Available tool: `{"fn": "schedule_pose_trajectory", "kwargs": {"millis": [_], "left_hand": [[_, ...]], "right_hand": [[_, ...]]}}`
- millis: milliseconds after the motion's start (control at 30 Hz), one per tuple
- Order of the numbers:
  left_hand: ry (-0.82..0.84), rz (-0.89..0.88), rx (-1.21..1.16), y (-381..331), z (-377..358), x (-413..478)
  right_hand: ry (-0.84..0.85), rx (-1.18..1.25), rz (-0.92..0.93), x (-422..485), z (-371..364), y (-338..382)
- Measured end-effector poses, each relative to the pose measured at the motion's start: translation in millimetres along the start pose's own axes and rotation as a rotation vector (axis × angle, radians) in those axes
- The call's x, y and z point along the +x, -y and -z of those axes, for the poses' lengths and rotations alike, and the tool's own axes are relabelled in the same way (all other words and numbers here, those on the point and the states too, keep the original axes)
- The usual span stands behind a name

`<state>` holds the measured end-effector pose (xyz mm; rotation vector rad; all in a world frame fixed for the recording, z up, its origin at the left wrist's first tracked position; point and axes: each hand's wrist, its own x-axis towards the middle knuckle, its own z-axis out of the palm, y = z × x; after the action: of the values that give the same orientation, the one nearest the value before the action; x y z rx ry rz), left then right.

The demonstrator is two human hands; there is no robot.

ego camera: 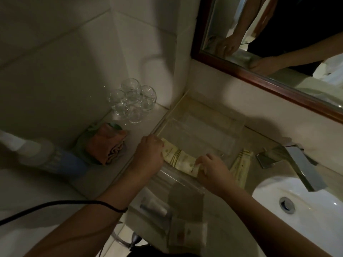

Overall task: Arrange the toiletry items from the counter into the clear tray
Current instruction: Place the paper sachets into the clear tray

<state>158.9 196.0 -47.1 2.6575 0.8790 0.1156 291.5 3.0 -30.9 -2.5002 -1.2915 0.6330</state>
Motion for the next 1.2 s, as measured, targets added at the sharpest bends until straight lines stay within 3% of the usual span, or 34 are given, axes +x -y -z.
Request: {"fn": "schedule_pose_trajectory", "kwargs": {"millis": [67, 133, 200, 267, 1200], "left_hand": [[0.017, -0.170, 0.014, -2, -4, 1], [0.163, -0.281, 0.052, -6, -9, 0], [0.339, -0.274, 0.075, -8, -17, -4], [0.401, -0.257, 0.098, -6, -22, -6], [0.426, -0.273, 0.155, 0, -22, -16]], "right_hand": [[0.003, -0.020, -0.040, 5, -8, 2], [0.013, -0.065, -0.019, 10, -15, 3], [0.034, -0.102, 0.001, 12, -20, 4], [0.039, -0.132, 0.000, 11, -24, 3], [-0.035, -0.155, -0.015, 4, -41, 1]]}}
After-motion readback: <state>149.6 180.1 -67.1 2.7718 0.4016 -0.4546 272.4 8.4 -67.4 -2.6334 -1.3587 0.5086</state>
